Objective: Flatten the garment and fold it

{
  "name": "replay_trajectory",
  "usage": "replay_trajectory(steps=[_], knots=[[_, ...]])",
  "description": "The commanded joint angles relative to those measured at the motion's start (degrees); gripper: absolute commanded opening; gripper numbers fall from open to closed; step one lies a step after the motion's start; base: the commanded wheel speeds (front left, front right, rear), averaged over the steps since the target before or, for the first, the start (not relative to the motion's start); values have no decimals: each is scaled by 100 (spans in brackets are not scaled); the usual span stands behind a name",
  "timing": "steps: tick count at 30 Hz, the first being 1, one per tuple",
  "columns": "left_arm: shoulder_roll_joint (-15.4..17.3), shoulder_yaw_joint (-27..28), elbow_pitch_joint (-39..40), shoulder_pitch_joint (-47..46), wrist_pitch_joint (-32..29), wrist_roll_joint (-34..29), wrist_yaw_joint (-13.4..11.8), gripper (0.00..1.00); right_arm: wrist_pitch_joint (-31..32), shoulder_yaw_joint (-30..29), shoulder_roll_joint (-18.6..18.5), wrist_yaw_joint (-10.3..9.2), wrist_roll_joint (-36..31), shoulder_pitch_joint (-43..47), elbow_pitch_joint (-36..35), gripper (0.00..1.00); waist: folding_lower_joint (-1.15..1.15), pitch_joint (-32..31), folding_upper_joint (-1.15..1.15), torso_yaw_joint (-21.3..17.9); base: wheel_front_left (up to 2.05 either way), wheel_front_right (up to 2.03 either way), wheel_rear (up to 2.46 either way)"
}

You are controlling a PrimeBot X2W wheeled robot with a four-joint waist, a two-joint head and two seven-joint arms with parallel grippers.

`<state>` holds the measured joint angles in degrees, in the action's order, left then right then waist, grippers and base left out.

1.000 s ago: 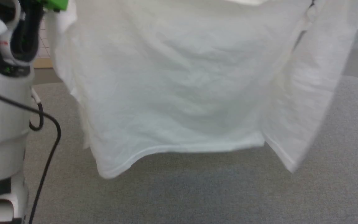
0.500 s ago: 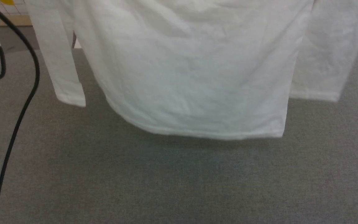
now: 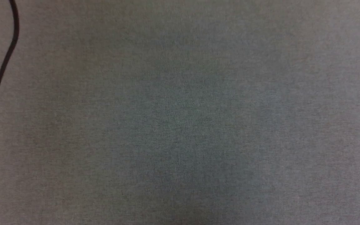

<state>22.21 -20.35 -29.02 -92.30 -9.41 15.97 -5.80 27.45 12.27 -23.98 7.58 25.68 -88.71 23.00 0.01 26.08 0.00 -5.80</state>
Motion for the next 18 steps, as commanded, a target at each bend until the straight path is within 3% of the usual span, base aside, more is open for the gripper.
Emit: replay_trajectory(steps=[1, 9, 18], knots=[[-72, -31, -87, -46, 99, -17, -29, 0, -106, 43, 18, -9, 48, -50, 115, 0, -1, 689, 0, -20, 0, 0, 0], [-282, -49, -473, 565, 742, 248, 110, 0, -447, 538, -265, -9, 504, 656, 274, 0, -1, 784, 0, 218, 0, 0, 0], [-411, 96, -381, 2698, 1415, 843, 153, 0, -1082, 749, -503, -9, 1425, 3108, -508, 0, -1, -259, 0, 435, 0, 0, 0]])
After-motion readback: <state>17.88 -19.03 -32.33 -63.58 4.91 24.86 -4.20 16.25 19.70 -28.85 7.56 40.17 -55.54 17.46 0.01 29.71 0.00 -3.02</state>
